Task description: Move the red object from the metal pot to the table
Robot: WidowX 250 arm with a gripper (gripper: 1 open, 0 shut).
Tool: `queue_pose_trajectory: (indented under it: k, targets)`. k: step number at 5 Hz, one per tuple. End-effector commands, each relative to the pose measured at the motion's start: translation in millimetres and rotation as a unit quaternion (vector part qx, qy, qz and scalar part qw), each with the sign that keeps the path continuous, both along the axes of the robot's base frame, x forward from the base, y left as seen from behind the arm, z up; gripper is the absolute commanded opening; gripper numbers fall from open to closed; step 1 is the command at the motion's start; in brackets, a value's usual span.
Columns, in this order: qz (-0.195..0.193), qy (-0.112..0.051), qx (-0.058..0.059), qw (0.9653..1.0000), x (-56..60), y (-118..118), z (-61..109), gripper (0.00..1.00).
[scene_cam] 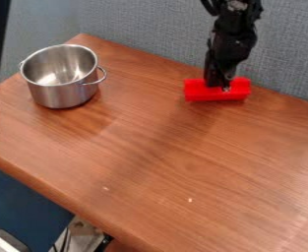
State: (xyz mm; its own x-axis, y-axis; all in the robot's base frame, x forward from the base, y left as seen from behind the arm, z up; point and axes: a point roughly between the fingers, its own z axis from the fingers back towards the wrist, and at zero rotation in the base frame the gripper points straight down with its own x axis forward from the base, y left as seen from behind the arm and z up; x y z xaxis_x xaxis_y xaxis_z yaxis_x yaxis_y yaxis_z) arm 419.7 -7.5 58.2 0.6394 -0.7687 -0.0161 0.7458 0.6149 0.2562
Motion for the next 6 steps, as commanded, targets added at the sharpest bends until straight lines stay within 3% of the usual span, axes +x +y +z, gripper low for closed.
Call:
queue_pose_trajectory:
  k: [1, 2, 3, 4, 6]
  targets:
    - [0.015, -0.054, 0.006, 0.9984, 2.9, 14, 52.3, 0.0]
    - [0.031, -0.054, 0.014, 0.9979, -7.8, 31, 61.8, 0.0]
    - [0.075, -0.053, 0.022, 0.9955, -25.3, 58, 72.0, 0.0]
    - [0.127, -0.048, 0.022, 0.9905, -48.4, 88, 72.5, 0.0]
    - [0.188, -0.031, 0.012, 0.9815, -91.3, 133, 56.9, 0.0]
